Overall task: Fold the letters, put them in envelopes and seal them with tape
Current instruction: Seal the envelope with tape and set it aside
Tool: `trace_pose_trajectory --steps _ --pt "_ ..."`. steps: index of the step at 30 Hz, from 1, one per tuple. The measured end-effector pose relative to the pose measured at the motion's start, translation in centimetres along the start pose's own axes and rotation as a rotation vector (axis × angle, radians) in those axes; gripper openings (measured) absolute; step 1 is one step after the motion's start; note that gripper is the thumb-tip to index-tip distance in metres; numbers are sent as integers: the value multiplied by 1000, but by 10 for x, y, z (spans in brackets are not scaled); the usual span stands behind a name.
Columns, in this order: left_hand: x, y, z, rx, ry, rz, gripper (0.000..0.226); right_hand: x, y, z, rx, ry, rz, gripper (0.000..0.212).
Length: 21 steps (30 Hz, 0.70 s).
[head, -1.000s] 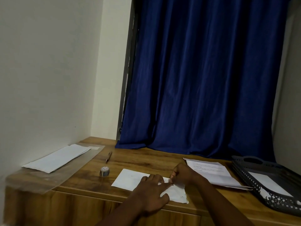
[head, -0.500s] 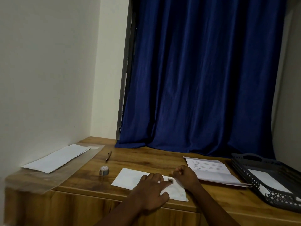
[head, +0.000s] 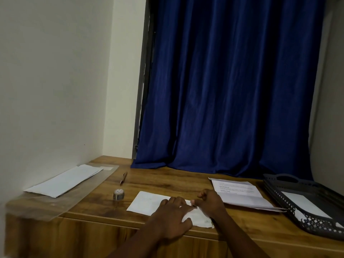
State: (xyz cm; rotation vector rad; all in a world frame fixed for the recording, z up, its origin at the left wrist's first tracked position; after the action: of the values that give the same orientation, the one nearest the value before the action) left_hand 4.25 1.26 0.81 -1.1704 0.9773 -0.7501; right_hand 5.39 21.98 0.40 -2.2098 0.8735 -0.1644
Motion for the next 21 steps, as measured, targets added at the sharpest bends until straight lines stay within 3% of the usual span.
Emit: trace_pose_trajectory --steps 3,8,15,18,21 --pt "2 -3 3 16 -13 -3 62 -1 -5 0 23 -5 -1 12" --pt "3 -6 6 49 -88 39 78 -3 -18 8 -103 24 -26 20" --pt "7 -5 8 71 -105 67 86 -3 -30 2 13 -8 -162 14" --pt "7 -6 8 80 -97 75 87 -2 -34 -9 36 62 -232 23" --pt "9 -7 9 97 -87 87 86 -3 -40 -20 121 88 -317 49"
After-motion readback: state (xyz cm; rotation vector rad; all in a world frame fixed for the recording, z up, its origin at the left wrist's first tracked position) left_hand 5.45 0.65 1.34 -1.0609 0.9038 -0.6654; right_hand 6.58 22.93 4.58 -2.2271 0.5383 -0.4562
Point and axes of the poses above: each hand's wrist, its own x-axis away from the middle knuckle, its own y-axis out of the palm, z = x × y, the point moved 1 cm from there along -x, towards the middle knuckle, and after that the axes turned 7 degrees about y, right-handed, at the moved point
